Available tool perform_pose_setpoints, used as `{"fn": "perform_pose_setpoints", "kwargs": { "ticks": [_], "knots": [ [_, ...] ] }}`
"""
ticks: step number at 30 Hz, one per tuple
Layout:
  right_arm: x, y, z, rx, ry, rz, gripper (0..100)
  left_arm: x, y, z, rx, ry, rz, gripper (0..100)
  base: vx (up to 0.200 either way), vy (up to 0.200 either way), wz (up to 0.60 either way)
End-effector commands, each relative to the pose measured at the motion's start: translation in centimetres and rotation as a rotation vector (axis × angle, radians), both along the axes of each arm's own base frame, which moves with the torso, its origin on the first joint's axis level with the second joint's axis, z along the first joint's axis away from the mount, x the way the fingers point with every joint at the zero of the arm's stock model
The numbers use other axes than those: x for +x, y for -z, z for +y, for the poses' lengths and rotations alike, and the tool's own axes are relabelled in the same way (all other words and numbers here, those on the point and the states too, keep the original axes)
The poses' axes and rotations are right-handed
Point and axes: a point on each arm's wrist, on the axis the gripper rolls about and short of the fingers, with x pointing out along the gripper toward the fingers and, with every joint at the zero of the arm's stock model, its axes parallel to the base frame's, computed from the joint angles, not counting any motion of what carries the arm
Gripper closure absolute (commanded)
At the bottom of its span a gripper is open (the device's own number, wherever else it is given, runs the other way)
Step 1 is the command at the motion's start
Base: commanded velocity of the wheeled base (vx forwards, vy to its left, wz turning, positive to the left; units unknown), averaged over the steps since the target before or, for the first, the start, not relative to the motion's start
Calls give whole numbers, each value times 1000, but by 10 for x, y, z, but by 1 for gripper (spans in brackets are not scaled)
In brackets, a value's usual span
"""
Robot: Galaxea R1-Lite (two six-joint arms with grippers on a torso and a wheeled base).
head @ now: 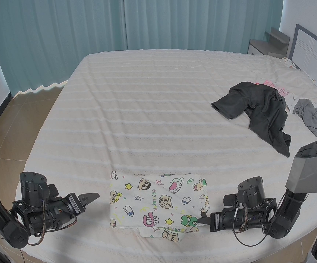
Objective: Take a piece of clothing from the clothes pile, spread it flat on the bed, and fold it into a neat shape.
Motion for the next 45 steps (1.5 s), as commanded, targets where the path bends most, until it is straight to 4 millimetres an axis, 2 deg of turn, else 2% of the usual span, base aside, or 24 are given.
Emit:
{"fn": "perform_pose_setpoints", "kwargs": {
  "ticks": [1, 2, 6, 11, 12, 15, 16, 18, 20, 26, 30, 36, 45],
  "knots": [
    [0, 5, -2, -10, 5, 17, 100, 1, 1, -1, 1, 1, 5, 0, 0, 0, 0],
    [1, 7, -1, -13, 5, 21, 0, 1, 2, -1, 2, 1, 8, 0, 0, 0, 0],
    [-2, 5, -4, -18, 10, 21, 0, 6, 3, -2, 10, 16, 5, 0, 0, 0, 0],
    [2, -1, -14, -10, 46, 3, 0, 27, 18, -6, 141, 88, -2, 0, 0, 0, 0],
    [8, -3, -19, -4, 74, -14, 0, 42, 25, -4, 206, 118, -16, 0, 0, 0, 0],
    [23, -5, -27, 8, 122, -38, 0, 73, 42, -3, 260, 145, -28, 0, 0, 0, 0],
    [25, -5, -27, 9, 125, -40, 0, 77, 43, -3, 262, 147, -29, 0, 0, 0, 0],
    [37, 0, -25, 13, 138, -47, 0, 101, 55, -3, 265, 157, -42, 0, 0, 0, 0],
    [45, -1, -22, 21, 140, -65, 0, 111, 63, -5, 250, 200, -45, 0, 0, 0, 0],
    [67, 4, -12, 9, 141, -40, 0, 119, 63, -9, 163, 302, -71, 0, 0, 0, 0],
    [81, 8, -2, -6, 135, -19, 0, 121, 70, -9, 149, 324, -58, 0, 0, 0, 0],
    [85, 14, 3, -27, 133, 2, 0, 121, 70, -10, 102, 377, -62, 0, 0, 0, 0],
    [87, 20, 21, -31, 90, 8, 0, 125, 80, -29, 77, 424, -45, 0, 0, 0, 0]
  ]
}}
